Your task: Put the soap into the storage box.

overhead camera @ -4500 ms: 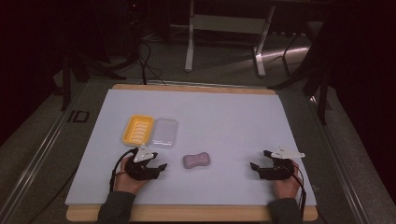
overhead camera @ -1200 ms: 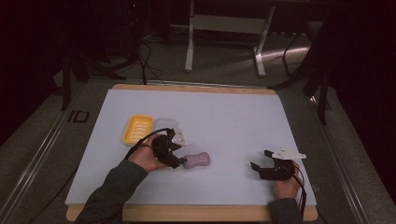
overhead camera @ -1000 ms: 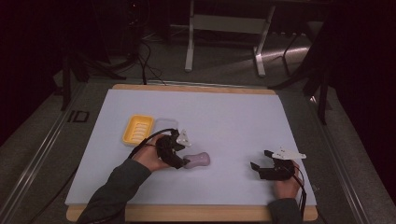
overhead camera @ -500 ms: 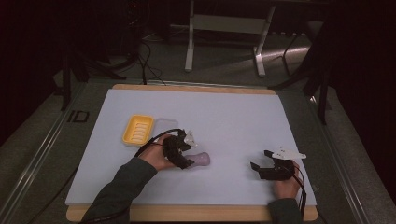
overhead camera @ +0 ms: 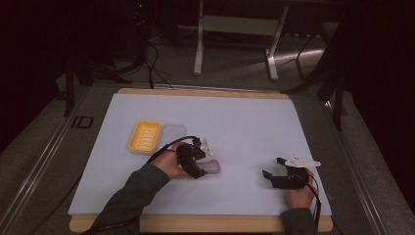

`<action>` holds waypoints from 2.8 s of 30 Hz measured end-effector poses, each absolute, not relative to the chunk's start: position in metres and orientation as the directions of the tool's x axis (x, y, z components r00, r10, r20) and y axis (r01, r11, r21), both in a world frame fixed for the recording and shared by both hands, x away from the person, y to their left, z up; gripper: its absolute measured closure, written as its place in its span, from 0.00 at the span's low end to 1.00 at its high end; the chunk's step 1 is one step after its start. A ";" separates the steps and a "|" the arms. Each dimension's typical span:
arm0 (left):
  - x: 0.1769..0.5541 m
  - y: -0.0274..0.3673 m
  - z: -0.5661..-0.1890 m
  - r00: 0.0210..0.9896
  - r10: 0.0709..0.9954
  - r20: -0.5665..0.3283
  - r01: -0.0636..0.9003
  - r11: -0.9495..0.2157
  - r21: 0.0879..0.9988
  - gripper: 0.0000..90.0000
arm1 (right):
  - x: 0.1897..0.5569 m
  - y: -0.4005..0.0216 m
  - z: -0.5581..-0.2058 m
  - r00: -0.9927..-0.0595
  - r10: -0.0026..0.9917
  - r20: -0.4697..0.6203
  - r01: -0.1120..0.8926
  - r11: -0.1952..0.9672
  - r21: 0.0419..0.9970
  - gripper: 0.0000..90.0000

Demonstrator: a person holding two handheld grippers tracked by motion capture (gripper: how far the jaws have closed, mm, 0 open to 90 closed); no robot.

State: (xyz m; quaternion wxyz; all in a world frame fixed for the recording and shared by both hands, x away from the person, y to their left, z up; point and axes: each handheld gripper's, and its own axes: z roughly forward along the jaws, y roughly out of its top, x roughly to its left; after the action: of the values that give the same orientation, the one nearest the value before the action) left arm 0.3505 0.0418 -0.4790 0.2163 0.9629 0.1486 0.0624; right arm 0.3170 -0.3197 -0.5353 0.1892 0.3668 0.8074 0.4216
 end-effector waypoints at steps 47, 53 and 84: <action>0.374 0.006 -0.501 0.957 0.291 0.002 0.281 -0.926 0.252 0.47 | 0.318 -0.319 -0.536 -0.663 0.748 0.000 0.434 0.384 0.815 0.19; 0.373 0.004 -0.500 0.961 0.275 0.006 0.265 -0.933 0.245 0.52 | 0.318 -0.319 -0.536 -0.664 0.748 0.000 0.434 0.385 0.815 0.19; 0.389 0.008 -0.496 0.955 0.298 0.009 0.289 -0.934 0.211 0.55 | 0.318 -0.318 -0.536 -0.664 0.748 -0.001 0.437 0.390 0.811 0.19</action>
State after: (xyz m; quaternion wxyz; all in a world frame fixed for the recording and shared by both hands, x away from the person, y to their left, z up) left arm 0.3886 0.0080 -0.4959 0.1041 0.9831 0.1492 0.0204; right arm 0.3179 -0.3182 -0.5357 0.1870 0.3645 0.8123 0.4151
